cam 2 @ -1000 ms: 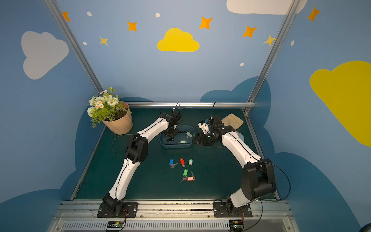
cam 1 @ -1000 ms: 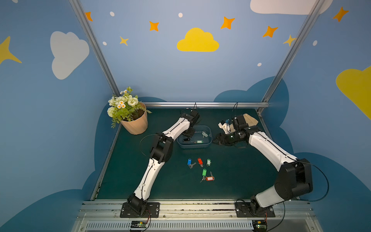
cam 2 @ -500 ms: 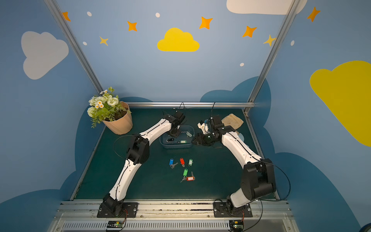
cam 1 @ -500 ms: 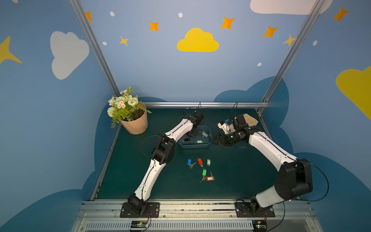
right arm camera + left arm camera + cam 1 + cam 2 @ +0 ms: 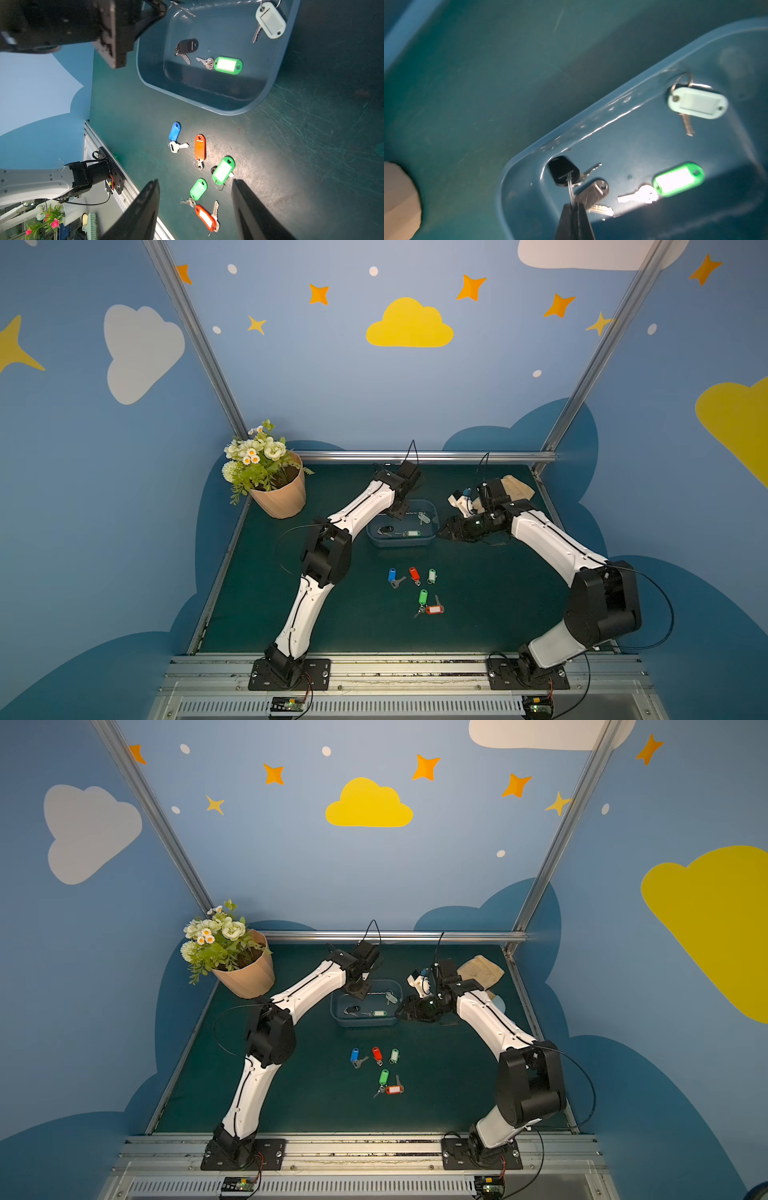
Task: Take the keys out of the storage box
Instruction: Pick up the key from the storage box.
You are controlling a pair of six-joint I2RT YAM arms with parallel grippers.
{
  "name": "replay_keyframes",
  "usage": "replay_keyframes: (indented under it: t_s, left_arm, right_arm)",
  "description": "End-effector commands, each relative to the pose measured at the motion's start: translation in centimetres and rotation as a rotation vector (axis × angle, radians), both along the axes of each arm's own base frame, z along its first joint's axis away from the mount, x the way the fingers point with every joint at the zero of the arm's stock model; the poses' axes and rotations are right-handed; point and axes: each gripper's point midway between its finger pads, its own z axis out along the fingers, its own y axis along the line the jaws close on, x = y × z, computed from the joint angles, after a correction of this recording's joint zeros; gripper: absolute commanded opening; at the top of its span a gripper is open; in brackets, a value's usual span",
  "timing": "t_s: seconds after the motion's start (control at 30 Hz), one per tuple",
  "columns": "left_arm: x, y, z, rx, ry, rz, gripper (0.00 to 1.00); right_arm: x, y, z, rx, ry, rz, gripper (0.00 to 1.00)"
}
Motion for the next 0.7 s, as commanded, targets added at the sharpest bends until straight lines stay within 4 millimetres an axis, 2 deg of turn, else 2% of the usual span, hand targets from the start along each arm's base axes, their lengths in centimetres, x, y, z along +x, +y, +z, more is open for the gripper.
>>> replay_keyframes:
  t_s: [0.0,0.17,0.3,0.43,0.53,0.67]
  left_arm:
    - [-1.4,0.1,2.5,-0.052,-0.006,0.013,0.03]
    - [-5.0,0.3,5.3,-0.15,0.025,-0.007,0.02]
    - [-9.7,-0.3,7.6,-0.235,0.059,-0.079,0.02]
    - [-15.6,-0.8,7.8,-0.324,0.138,-0.154,0.03]
    - [-19.3,-0.7,8.4,-0.436,0.182,-0.166,0.02]
    - [-23.0,-0.5,8.7,-0.534,0.202,-0.17,0.02]
  right_arm:
    - [1.3,0.6,1.2,0.032,-0.044,0.016,0.6]
    - [3.1,1.2,1.8,0.025,-0.055,0.014,0.58]
    - [4.6,2.0,1.9,-0.058,-0.061,0.033,0.55]
    - [5.8,3.1,1.3,-0.166,-0.07,0.062,0.54]
    - [6.5,3.9,0.6,-0.234,-0.074,0.086,0.52]
    - [7.0,5.2,-0.7,-0.342,-0.072,0.131,0.49]
